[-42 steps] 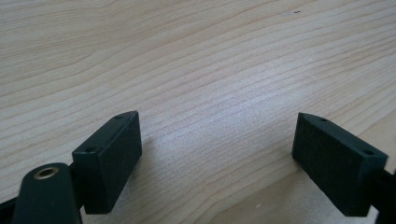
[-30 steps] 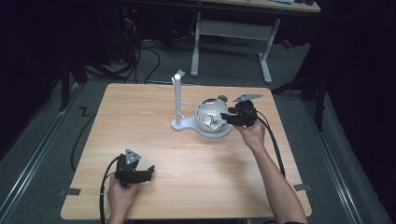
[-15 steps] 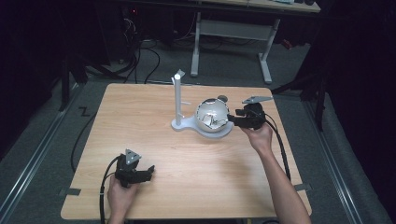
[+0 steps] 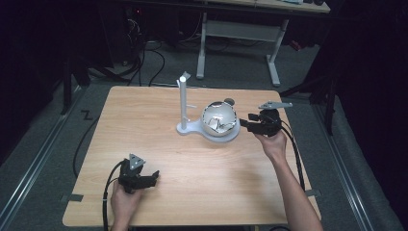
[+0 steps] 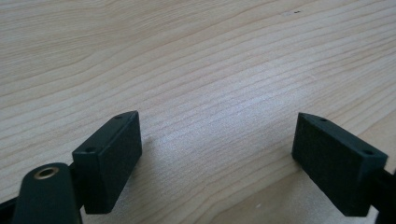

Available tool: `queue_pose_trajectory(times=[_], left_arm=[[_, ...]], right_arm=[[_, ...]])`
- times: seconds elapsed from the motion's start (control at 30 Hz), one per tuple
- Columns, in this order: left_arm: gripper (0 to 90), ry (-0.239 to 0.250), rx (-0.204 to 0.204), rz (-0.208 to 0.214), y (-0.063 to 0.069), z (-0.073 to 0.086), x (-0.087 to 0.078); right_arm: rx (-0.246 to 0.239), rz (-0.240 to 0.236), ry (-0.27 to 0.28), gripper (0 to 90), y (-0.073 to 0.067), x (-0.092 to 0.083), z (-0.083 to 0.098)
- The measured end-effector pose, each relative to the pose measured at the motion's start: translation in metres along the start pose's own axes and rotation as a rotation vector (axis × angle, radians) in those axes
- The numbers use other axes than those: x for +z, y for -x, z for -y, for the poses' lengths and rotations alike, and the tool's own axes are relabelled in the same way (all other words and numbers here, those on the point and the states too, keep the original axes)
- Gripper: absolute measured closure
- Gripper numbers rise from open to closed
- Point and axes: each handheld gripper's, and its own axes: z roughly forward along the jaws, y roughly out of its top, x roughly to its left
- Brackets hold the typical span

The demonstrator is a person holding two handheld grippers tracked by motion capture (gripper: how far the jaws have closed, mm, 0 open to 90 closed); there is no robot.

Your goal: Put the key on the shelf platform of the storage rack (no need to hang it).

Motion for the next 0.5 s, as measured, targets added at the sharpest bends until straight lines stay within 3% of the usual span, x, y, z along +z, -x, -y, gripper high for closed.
queue_pose_trajectory(times=[0.13, 0.2, 0.33, 0.5], left_arm=[[16.1, 0.000, 0.001, 0.001, 0.000, 0.000, 0.000], [16.1, 0.000, 0.000, 0.000, 0.000, 0.000, 0.000], [16.1, 0.000, -0.001, 0.000, 0.000, 0.000, 0.000], [16.1, 0.000, 0.000, 0.000, 0.000, 0.000, 0.000]], right_arm=[[-0.010, 0.013, -0.028, 46.4, 0.000, -0.005, 0.003], [-0.015, 0.007, -0.021, 45.7, 0.000, -0.008, 0.003], [0.023, -0.006, 0.006, 45.5, 0.003, -0.015, 0.010], [0.026, 0.009, 0.005, 45.6, 0.006, -0.023, 0.015]])
